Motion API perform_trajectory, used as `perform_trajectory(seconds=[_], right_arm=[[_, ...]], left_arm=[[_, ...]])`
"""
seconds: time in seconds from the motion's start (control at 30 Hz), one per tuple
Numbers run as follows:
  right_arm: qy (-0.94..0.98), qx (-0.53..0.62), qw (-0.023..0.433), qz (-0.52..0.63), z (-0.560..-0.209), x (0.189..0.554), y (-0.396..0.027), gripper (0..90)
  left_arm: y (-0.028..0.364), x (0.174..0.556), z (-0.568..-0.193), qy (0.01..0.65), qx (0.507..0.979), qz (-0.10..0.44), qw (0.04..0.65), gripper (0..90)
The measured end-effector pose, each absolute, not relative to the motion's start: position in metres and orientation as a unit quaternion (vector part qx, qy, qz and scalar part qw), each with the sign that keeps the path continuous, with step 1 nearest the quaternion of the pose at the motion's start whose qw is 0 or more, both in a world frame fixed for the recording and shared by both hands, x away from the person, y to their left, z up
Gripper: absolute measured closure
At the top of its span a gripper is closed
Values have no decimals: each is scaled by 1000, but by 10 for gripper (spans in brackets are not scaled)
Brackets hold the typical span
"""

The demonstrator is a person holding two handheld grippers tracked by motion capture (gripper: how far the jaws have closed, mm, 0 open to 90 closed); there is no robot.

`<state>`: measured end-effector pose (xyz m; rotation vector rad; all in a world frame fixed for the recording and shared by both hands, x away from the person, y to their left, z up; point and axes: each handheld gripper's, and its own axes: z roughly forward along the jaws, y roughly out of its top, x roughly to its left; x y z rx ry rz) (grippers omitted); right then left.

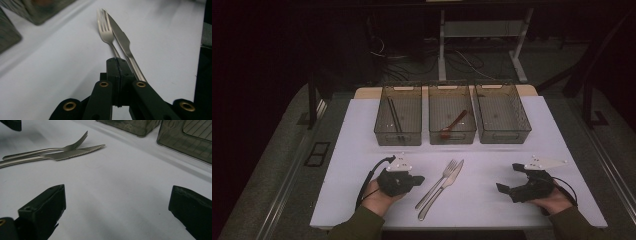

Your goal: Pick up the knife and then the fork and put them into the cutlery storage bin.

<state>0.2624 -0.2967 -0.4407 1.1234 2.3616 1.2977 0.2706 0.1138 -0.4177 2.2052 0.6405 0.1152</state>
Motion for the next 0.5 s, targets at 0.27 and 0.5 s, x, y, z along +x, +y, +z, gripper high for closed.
perform_trajectory(seconds=[0.27, 0.5], right_arm=[[805, 381, 111, 441, -441, 263, -296, 15], [805, 381, 112, 440, -441, 262, -296, 15]], left_arm=[[98, 264, -425, 240, 885, 30, 398, 890], [87, 261, -432, 230, 896, 21, 380, 890]])
